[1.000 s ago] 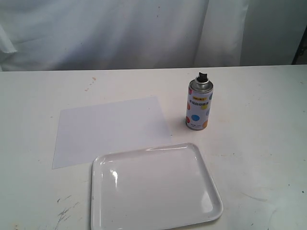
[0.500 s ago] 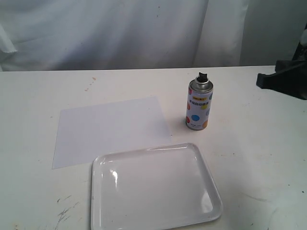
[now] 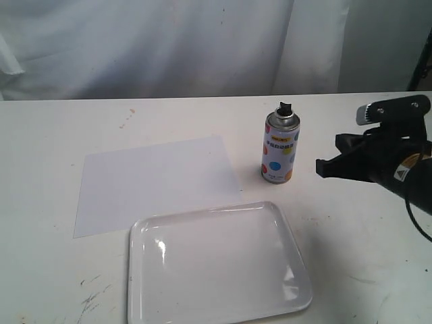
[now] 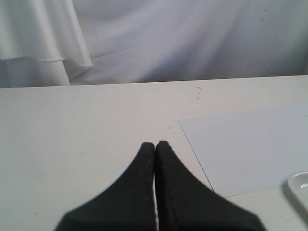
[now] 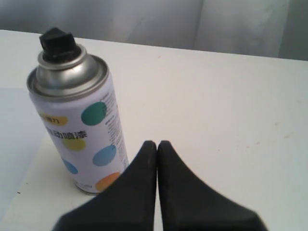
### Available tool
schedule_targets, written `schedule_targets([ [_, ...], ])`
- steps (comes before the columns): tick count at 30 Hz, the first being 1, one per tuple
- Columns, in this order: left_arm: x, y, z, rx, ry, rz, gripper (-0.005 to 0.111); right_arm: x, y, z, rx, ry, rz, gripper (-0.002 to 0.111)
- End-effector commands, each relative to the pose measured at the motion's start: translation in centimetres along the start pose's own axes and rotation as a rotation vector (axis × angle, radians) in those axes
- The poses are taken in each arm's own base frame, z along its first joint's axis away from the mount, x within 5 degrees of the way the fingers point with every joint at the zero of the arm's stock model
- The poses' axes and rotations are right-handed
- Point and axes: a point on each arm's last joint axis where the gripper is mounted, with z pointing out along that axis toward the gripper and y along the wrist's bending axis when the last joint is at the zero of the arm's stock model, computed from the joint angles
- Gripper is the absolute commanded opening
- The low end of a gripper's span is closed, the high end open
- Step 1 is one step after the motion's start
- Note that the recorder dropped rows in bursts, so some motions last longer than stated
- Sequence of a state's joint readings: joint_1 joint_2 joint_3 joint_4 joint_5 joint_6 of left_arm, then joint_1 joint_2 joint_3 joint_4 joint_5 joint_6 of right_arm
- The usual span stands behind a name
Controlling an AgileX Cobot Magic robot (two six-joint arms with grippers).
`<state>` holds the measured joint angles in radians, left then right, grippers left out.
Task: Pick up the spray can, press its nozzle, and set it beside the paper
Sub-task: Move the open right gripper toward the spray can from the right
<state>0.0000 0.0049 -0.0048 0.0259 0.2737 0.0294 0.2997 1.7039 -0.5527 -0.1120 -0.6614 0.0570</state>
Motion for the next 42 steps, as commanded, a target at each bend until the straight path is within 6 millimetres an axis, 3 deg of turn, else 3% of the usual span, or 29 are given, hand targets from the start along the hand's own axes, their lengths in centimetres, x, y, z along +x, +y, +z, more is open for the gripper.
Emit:
schedule_targets([
  [1, 0.1, 0.0, 0.0, 0.001, -0.008, 0.001, 0.0, 1.3, 0.2, 0.8, -0.018, 0.002, -0.001, 0.0],
  [13, 0.1, 0.0, 0.0, 0.001, -0.008, -0.002, 0.0, 1.2, 0.0, 1.0, 0.002, -0.045, 0.053, 0.0],
  [17, 0.1, 0.0, 0.0, 0.001, -0.008, -0.002, 0.0, 1.0, 0.8, 1.1, -0.083, -0.046, -0.047, 0.002],
  [19, 0.1, 0.0, 0.0, 0.001, -0.008, 0.0, 0.0, 0.9, 1.3, 1.1, -0.141, -0.047, -0.089, 0.013],
  [24, 0.1, 0.0, 0.0, 0.001, -0.008, 0.0, 0.0, 0.8, 1.4, 1.2, -0.152, -0.049, -0.035, 0.068],
  [26, 0.1, 0.0, 0.0, 0.001, -0.008, 0.0, 0.0, 0.8, 1.4, 1.2, -0.152, -0.051, 0.007, 0.078],
  [33, 0.1, 0.0, 0.0, 0.001, -0.008, -0.002, 0.0, 0.5, 1.6, 1.4, -0.161, -0.062, 0.011, 0.079],
  [42, 0.1, 0.0, 0.0, 0.001, -0.008, 0.001, 0.0, 0.3, 2.9, 4.4, -0.224, -0.009, -0.077, 0.079],
])
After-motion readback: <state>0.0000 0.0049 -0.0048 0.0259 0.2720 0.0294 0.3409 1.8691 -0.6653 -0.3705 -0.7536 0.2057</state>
